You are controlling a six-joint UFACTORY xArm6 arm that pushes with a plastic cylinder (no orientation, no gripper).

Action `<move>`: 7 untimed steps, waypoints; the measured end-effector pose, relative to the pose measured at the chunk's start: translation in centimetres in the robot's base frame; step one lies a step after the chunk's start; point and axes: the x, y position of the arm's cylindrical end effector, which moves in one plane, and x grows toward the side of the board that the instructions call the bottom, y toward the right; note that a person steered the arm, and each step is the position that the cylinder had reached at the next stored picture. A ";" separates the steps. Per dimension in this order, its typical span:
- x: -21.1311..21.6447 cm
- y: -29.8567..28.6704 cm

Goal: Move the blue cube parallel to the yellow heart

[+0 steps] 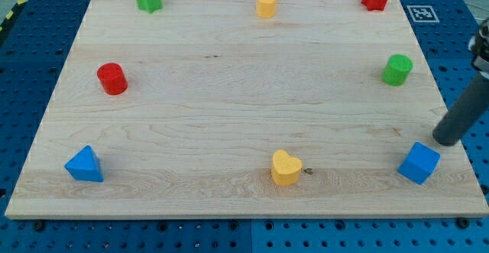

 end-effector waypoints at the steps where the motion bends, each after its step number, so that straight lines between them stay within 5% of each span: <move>1: 0.2 0.0; 7: 3.5 -1.8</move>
